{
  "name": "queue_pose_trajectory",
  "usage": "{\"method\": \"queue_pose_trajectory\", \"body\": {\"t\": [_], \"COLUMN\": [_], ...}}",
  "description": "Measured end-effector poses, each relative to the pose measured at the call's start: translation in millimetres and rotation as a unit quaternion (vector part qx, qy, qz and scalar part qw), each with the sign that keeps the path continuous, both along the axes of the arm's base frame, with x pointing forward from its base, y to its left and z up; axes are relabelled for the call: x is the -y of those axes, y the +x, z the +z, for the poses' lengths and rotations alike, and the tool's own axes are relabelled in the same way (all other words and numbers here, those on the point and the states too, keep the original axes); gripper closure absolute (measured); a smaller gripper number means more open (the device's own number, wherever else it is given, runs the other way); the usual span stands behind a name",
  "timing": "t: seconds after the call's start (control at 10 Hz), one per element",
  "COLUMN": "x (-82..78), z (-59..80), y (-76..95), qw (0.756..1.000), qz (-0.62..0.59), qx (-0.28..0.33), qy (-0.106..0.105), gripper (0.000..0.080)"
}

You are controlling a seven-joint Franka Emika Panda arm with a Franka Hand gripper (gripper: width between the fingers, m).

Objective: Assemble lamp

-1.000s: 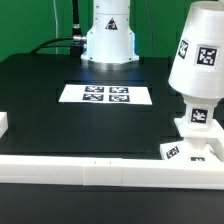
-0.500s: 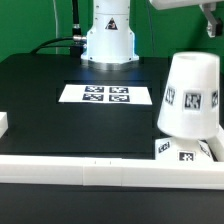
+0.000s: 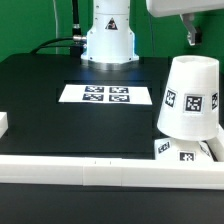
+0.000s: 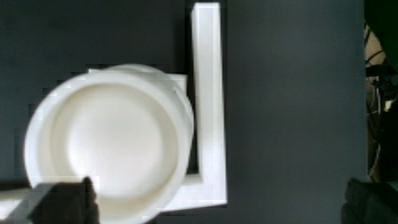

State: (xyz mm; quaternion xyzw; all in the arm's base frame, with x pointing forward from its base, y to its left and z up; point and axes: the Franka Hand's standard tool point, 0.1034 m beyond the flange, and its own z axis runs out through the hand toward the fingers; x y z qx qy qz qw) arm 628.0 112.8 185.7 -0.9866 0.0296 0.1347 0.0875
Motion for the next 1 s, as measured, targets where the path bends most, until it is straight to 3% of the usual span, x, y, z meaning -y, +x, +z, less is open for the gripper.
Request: {"method": "queue_pose_trajectory", "body": {"t": [1.0], "x": [0.2], "z": [-0.8], "y": [-3.1], "qw": [1.0], "qz": [-0.003], "qx": [-0.007], "qy": [-0.001], "gripper": [0.0101]}}
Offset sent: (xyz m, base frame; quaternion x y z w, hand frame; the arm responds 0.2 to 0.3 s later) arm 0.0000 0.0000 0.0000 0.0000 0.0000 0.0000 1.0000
